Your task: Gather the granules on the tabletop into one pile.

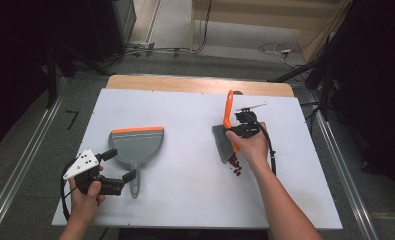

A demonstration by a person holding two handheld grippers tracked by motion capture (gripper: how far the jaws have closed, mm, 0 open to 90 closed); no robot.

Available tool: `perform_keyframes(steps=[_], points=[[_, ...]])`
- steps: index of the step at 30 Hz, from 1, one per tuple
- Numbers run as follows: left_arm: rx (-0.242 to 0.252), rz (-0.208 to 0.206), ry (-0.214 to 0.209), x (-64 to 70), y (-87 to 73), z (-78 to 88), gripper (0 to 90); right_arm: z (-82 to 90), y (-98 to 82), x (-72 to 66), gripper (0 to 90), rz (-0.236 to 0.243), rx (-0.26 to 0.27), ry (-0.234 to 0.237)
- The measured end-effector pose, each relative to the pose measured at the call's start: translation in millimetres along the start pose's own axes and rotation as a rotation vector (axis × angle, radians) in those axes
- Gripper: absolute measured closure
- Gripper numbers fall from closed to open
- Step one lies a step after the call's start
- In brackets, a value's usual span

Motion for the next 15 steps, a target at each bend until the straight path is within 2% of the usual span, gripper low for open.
perform_keyframes(steps=[3,7,9,13,15], points=[[-0.001,-0.001,0.000,0.4,0.2,0.2,0.0,2.2,0.7,1.7,67.5,0.001,0.000,-0.002],[0.001,0.000,0.001,-0.3,0.3,0.3,0.0,6.1,3.0,-0.2,68.0,-0.023,0.014,0.047],[0.002,0.000,0.000,-0.7,0.3,0.2,0.0,11.2,5.3,-2.4,68.3,-0.002,0.028,0.066],[0.003,-0.001,-0.001,-0.9,0.3,-0.3,0.0,28.2,9.9,-10.2,68.3,0.121,0.040,0.056],[0.002,-0.002,-0.002,-0.4,0.4,-0.4,0.0,37.7,11.7,-15.3,68.4,0.191,0.046,0.092]])
Point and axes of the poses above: each handheld gripper's, and its own axes: z roughly backward along the jaws, y roughly out of its top, x roughly to its right, the point moved 5 cm from there along -z, roughly forward along the jaws, and after that the axes turned 9 degrees about x, right-handed, at the moved point
